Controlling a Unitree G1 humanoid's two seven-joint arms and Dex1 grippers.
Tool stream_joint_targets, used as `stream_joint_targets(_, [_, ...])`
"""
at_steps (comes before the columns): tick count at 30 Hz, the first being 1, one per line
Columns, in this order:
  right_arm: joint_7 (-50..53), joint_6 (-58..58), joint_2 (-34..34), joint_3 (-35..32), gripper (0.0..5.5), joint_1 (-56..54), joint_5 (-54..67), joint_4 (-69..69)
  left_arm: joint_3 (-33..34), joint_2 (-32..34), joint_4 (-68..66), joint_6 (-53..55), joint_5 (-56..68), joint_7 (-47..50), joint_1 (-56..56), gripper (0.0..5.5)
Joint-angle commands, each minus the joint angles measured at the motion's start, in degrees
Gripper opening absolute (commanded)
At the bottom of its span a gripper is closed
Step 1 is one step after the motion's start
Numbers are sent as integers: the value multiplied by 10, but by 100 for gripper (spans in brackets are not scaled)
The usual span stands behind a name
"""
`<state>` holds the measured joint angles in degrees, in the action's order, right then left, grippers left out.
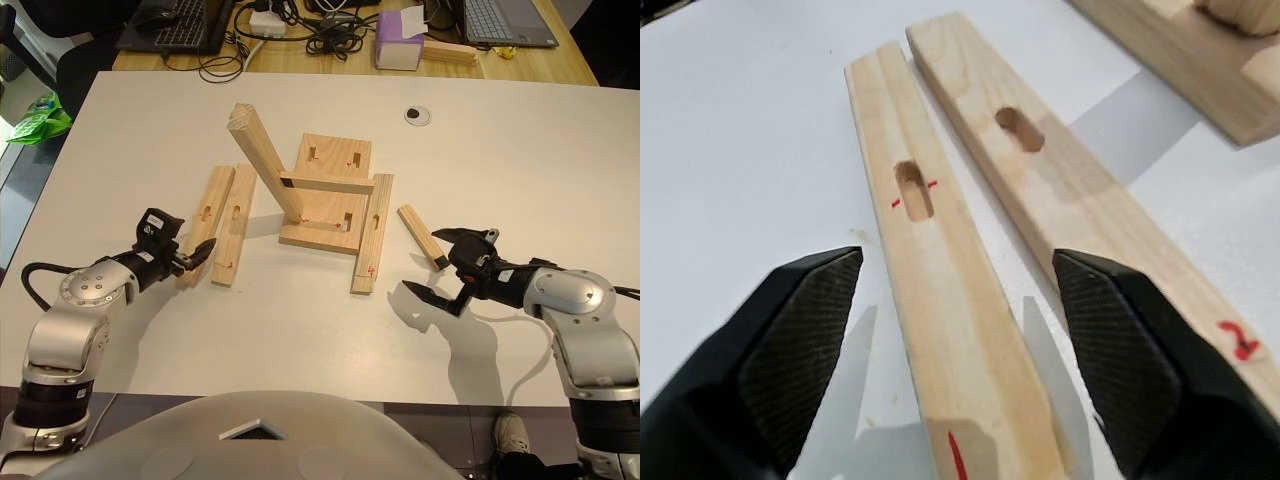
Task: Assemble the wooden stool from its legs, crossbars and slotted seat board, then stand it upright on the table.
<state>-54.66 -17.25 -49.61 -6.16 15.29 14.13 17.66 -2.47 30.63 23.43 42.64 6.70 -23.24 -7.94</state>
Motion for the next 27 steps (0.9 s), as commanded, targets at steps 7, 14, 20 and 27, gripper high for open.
stream_joint_targets(7, [1,9,3,13,538,-32,-3,-12,-23,-15,-73,-26,-26,14,-9,355])
stream_joint_targets(14, [12,18,11,19,540,-53,-7,-24,2,-30,-147,-66,-14,14,-15,277])
stream_joint_targets(20, [17,25,16,18,540,-68,-10,-36,17,-42,-159,-94,-16,32,-16,216])
stream_joint_targets(27, [2,29,11,20,540,-134,-6,-87,74,-102,-136,-198,10,70,-15,215])
